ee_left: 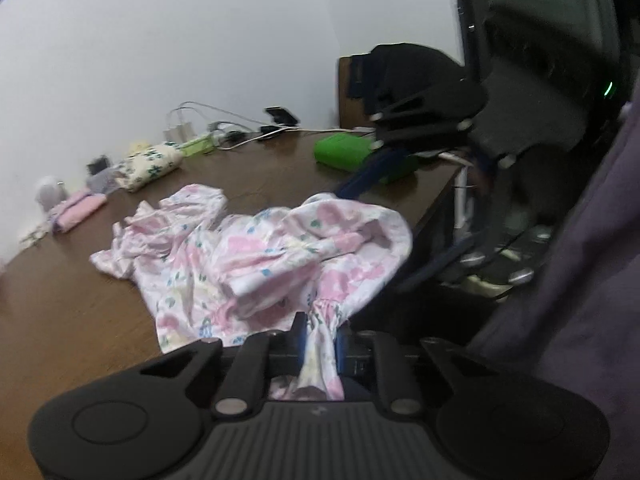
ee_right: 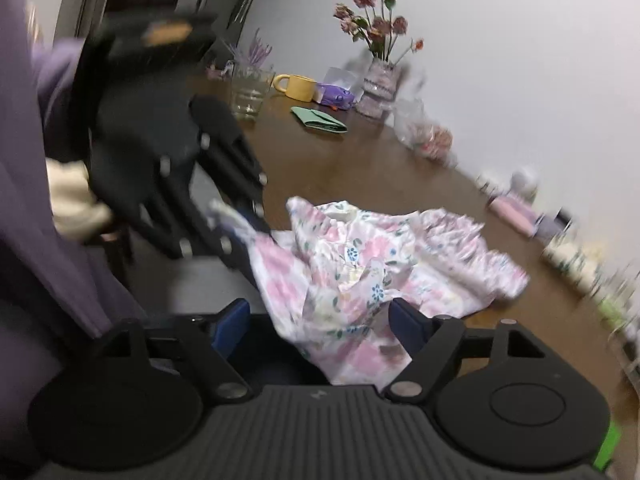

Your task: Fold clothes

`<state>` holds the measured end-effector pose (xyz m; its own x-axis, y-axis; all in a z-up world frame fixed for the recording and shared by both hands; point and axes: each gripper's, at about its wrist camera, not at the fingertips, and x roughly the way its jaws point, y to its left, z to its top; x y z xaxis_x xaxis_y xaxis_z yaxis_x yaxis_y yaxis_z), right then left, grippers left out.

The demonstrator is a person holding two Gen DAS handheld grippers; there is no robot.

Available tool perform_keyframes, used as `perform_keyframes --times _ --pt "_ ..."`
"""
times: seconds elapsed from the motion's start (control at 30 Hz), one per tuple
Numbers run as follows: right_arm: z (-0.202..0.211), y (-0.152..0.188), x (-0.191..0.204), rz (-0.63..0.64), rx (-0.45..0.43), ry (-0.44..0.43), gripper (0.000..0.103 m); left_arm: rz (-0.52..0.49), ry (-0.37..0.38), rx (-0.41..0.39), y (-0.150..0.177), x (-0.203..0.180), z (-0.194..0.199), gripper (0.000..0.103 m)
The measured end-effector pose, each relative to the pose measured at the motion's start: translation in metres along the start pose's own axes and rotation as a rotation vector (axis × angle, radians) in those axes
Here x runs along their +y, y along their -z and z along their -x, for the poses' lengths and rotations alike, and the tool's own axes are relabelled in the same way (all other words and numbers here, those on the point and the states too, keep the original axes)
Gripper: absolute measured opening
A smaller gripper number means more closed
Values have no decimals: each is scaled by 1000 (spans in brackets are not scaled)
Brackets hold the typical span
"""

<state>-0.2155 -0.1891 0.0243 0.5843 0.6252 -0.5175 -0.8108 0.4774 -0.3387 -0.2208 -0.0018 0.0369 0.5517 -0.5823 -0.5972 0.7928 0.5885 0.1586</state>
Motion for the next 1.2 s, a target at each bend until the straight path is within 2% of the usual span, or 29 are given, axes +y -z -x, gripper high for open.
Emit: perform_keyframes --times 0.13,0.2,0.23,0.3,0.33,0.4,0.47,0.53,0.63,0.67,0.77,0.87,1.0,1.03,1.07,1.13,1.17,1.2 --pt "-15 7 -1 75 -91 43 77 19 72 4 -15 10 1 8" --pt "-24 9 -2 110 -97 14 61 41 103 -4 -21 18 2 7" --pt "-29 9 -4 106 -85 -18 43 64 114 -10 -24 23 3 7" --pt "-35 7 -11 64 -66 -80 24 93 135 -29 -26 30 6 7" --pt "-36 7 -15 35 -61 -105 20 90 137 -37 -26 31 7 8" --pt "-35 7 -22 -32 -52 -151 14 75 132 -61 -24 34 9 15" --pt "-31 7 -34 -126 -44 -217 13 58 98 -105 -19 35 15 42" --pt "-31 7 -45 -194 -36 -272 12 41 50 -137 -13 37 20 61" --pt "-31 6 -59 -277 -18 -340 12 16 0 -173 -6 40 24 80" --pt "-30 5 -63 -302 -10 -359 12 8 -2 -179 -5 42 22 81" --pt "-35 5 -78 -370 10 -422 12 -14 5 -192 -3 45 15 82" --pt "-39 7 -92 -454 30 -479 12 -13 90 -166 -5 51 1 79" --pt "-42 12 -115 -609 31 -563 12 86 196 -140 -2 70 -12 74" --pt "-43 12 -119 -640 31 -579 12 115 210 -134 -1 74 -14 65" --pt "-45 12 -123 -664 33 -591 12 144 224 -129 0 78 -15 50" --pt "-48 9 -126 -699 39 -594 12 203 251 -118 2 87 -19 40" --pt "-50 8 -128 -716 42 -595 12 232 265 -112 3 91 -20 30" --pt "-51 7 -129 -717 47 -585 13 262 279 -106 4 96 -22 25"
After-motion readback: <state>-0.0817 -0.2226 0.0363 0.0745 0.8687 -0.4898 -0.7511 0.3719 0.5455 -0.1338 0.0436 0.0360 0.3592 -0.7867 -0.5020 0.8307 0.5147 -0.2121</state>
